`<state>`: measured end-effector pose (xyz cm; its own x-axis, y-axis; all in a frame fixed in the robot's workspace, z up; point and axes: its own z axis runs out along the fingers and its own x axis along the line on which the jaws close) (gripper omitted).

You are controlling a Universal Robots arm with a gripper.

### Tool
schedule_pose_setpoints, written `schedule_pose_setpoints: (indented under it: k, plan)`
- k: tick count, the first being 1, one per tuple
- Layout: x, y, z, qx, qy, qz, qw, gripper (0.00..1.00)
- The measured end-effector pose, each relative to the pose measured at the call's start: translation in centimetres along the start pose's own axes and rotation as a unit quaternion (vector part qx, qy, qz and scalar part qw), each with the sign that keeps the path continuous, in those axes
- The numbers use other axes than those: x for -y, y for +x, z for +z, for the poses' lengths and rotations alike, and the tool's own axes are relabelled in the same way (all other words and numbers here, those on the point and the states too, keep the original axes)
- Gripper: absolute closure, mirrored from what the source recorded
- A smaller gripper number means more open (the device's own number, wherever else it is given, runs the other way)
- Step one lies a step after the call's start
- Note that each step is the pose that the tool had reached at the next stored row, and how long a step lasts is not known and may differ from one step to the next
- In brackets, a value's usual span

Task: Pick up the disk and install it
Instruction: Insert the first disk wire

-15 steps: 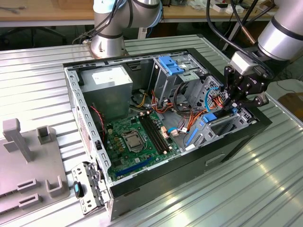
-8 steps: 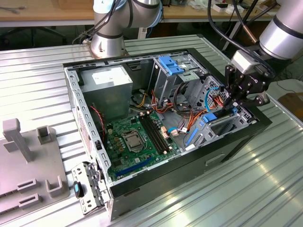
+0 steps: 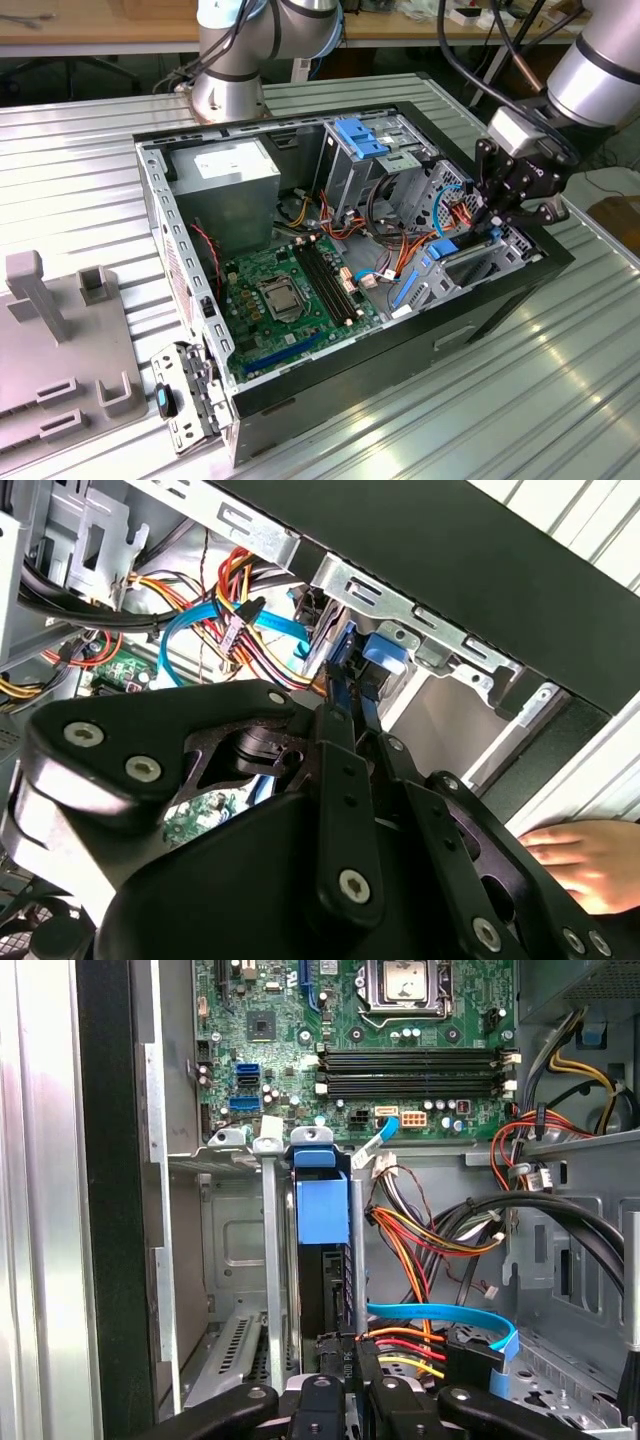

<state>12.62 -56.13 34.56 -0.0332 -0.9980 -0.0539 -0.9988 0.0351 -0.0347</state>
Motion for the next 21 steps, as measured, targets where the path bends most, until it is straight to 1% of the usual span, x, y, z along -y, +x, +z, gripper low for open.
schedule_pose_setpoints:
  k: [6,8,9,10,17,21]
  plan:
    - [-0.01,0.01,0.08,0.0005,0.0000,0.000,1.0000,0.83]
    - [0.00,0.00,-0.09,0.0009,0.0000,0.000,1.0000,0.83]
    - [0.00,-0.01,-0.34,0.0006,0.0000,0.000,1.0000,0.83]
    - [0.01,0.00,-0.39,0.0007,0.0000,0.000,1.0000,0.83]
    - [0.01,0.14,-0.38,0.0007,-0.0002,-0.003,1.0000,0.83]
    - [-0.03,0.15,-0.22,0.0009,-0.0002,-0.003,1.0000,0.83]
